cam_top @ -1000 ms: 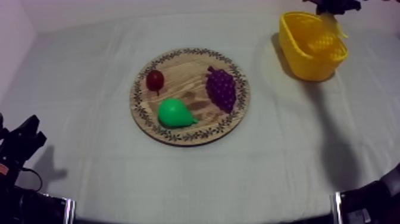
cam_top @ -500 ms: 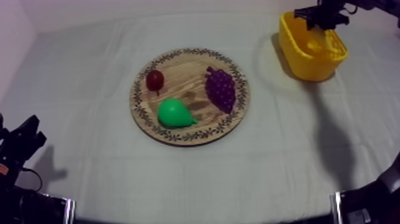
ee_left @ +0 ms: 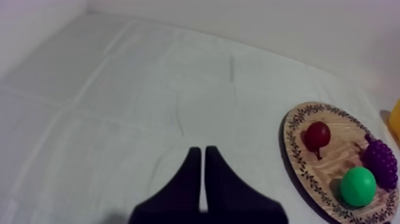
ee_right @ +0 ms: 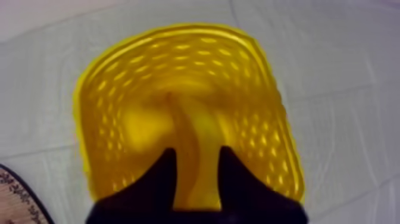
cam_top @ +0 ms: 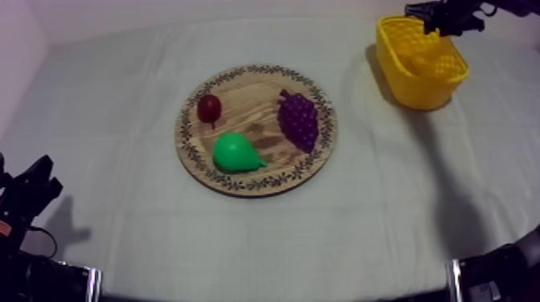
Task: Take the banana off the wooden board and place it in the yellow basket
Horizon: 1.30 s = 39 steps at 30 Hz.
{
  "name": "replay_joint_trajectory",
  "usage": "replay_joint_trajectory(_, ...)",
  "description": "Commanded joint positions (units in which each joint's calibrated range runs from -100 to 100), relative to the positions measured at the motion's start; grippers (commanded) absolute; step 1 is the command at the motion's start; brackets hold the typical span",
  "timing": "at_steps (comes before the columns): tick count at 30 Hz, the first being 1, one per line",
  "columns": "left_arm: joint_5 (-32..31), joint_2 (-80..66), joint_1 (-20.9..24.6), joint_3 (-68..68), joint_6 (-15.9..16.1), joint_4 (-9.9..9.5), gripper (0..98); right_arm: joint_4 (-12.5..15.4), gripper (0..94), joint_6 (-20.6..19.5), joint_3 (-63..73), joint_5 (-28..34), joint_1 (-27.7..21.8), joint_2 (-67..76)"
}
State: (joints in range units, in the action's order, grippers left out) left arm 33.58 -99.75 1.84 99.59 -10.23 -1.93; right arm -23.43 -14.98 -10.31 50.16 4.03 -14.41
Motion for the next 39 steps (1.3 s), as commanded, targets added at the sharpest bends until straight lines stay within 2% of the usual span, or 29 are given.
replay_joint_trajectory(1, 0.0, 0.0, 0.0, 0.0, 0.0, 0.00, 0.0, -1.1, 7.0, -1.4, -4.9, -0.9, 0.3, 9.5)
replay_joint_trajectory(6, 0.0, 0.0, 0.0, 0.0, 0.0, 0.00, 0.0, -3.6, 1.7, -4.6, -16.8, -4.4, 1.2, 24.9)
replay_joint_trajectory(9, 0.0, 0.0, 0.0, 0.0, 0.0, 0.00, 0.0, -3.6, 0.9, -5.5, -24.5, -8.0, 1.2, 34.1)
replay_joint_trajectory(16, 0.0, 0.0, 0.0, 0.0, 0.0, 0.00, 0.0, -1.6, 0.6, -4.9, -46.1, -19.8, -1.8, 55.1)
replay_joint_trajectory(20, 0.0, 0.0, 0.0, 0.0, 0.0, 0.00, 0.0, 1.2, 0.5, -2.4, -58.0, -24.8, -4.0, 65.8)
replay_joint_trajectory(24, 0.0, 0.0, 0.0, 0.0, 0.0, 0.00, 0.0, 3.6, 0.4, 0.4, -68.7, -27.1, -4.6, 76.0)
replay_joint_trajectory(26, 0.0, 0.0, 0.0, 0.0, 0.0, 0.00, 0.0, 5.4, 0.4, 2.4, -73.2, -27.9, -4.9, 80.5)
replay_joint_trajectory(30, 0.0, 0.0, 0.0, 0.0, 0.0, 0.00, 0.0, 11.8, 0.4, 9.1, -80.9, -29.3, -5.8, 87.8)
replay_joint_trajectory(34, 0.0, 0.0, 0.0, 0.0, 0.0, 0.00, 0.0, 17.1, 0.4, 14.8, -86.9, -29.7, -6.4, 94.6)
replay_joint_trajectory(36, 0.0, 0.0, 0.0, 0.0, 0.0, 0.00, 0.0, 20.7, 0.4, 18.2, -88.2, -28.2, -6.8, 98.2)
replay_joint_trajectory(39, 0.0, 0.0, 0.0, 0.0, 0.0, 0.00, 0.0, 24.5, 0.5, 22.0, -89.0, -24.0, -7.2, 103.0)
